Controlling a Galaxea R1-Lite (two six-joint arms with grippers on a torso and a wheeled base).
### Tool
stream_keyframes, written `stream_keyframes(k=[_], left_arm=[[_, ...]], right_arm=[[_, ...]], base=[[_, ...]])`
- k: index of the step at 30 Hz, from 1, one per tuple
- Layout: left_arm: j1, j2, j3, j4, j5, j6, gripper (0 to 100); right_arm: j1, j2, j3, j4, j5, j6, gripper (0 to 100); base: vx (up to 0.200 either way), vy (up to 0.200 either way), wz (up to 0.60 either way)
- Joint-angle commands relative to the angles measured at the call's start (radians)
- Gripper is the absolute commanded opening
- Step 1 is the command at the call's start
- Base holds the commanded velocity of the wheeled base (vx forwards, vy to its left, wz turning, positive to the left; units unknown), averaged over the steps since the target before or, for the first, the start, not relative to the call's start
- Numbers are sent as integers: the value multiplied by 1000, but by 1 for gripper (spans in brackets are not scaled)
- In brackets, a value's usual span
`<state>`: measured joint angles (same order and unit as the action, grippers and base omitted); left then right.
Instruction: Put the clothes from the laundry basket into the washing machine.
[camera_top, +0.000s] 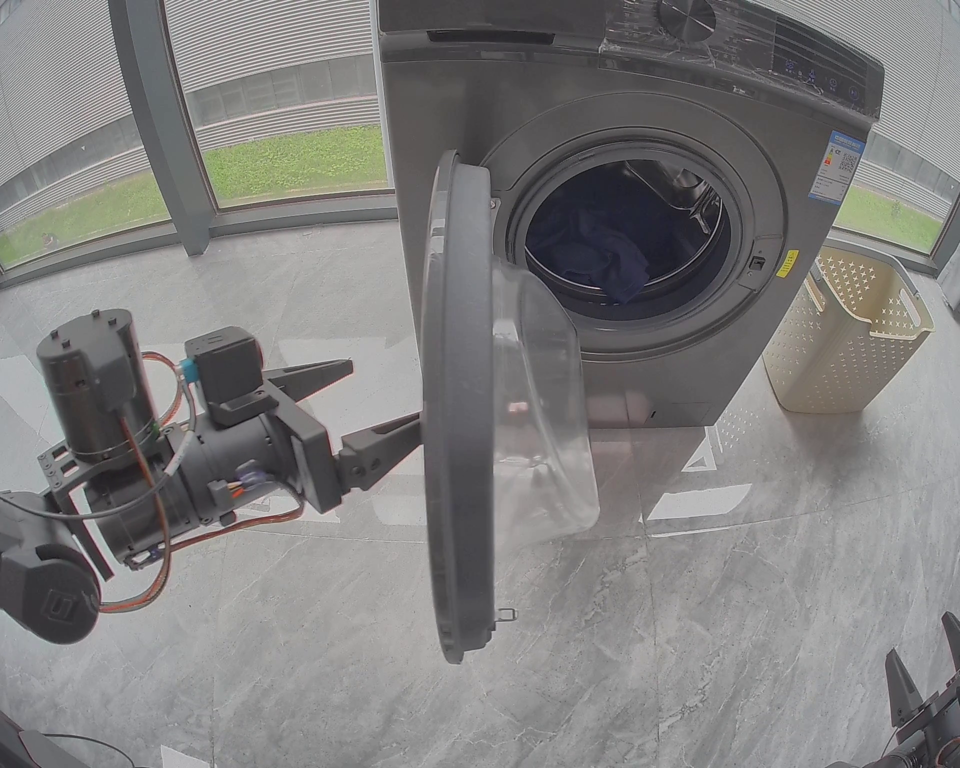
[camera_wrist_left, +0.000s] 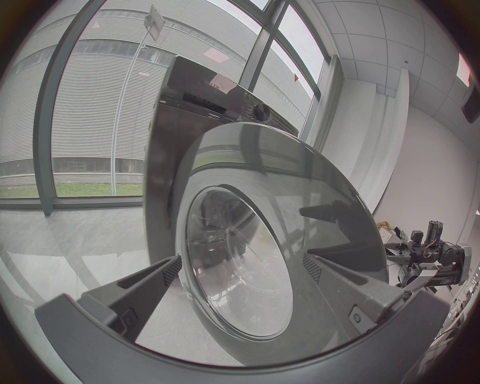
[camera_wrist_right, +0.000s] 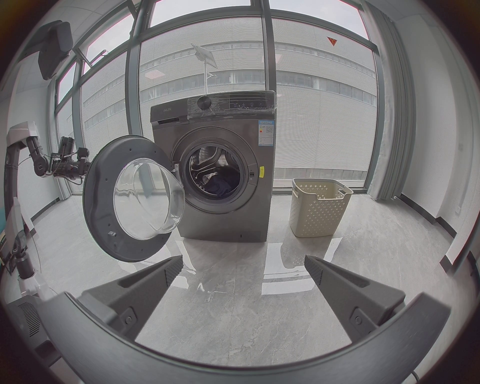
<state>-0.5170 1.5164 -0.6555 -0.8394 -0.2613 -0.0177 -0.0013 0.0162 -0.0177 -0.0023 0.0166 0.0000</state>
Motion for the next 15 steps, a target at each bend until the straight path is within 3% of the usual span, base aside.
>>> stream_keyframes(k=[1, 15], left_arm=[[-54, 96, -82, 2, 10, -4, 100], [-118, 308, -369, 20, 40, -5, 100]], right_arm=[[0, -13, 18, -1, 0, 0, 100], [0, -13, 18, -1, 0, 0, 100]], base=[[0, 0, 0], [0, 0, 0]])
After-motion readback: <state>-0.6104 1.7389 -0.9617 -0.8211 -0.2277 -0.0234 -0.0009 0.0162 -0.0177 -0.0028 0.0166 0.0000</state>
